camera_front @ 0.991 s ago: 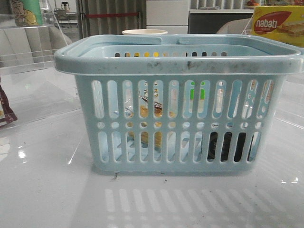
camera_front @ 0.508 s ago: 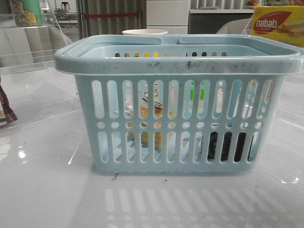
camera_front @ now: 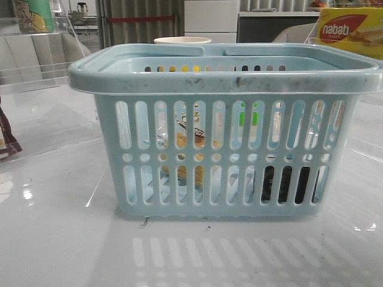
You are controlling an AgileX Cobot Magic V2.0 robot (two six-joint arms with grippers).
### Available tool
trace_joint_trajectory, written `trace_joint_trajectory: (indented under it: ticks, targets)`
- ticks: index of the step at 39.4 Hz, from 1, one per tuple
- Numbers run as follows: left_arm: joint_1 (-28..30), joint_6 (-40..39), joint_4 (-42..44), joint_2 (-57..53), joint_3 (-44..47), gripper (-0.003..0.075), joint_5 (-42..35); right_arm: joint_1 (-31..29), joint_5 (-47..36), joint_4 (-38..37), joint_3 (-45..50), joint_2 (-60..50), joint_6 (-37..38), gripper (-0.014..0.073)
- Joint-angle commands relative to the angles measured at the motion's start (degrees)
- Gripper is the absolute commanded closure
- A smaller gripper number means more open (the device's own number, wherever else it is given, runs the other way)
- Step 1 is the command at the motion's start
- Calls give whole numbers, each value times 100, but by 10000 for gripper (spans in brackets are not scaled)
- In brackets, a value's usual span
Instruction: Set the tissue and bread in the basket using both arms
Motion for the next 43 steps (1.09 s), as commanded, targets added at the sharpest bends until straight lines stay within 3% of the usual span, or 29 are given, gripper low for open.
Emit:
trace_joint_trajectory:
  ticks: [1,8,16,23,35,43]
  targets:
    - [7,-72,-45,-106,-11,629,-506,2,-375,5,-123,-121,1,540]
    - [7,-72,-45,-95,-11,629,-506,-512,-1084,-35,359,-705,1,540]
    - [7,-72,-45,-95,-11,629,-506,-1584,-2940,-40,1552,-1799,1,540]
    - [7,-72,-45,-95,-11,629,-506,-2224,-4037,-40,2666,-2760,1,540]
    - [7,-72,-45,-95,-11,629,-506,-2753,-4956,-40,4191,-3692,1,540]
    - [7,-72,-45,-95,-11,629,-506,-2811,-5176,-40,4588,-3953,1,540]
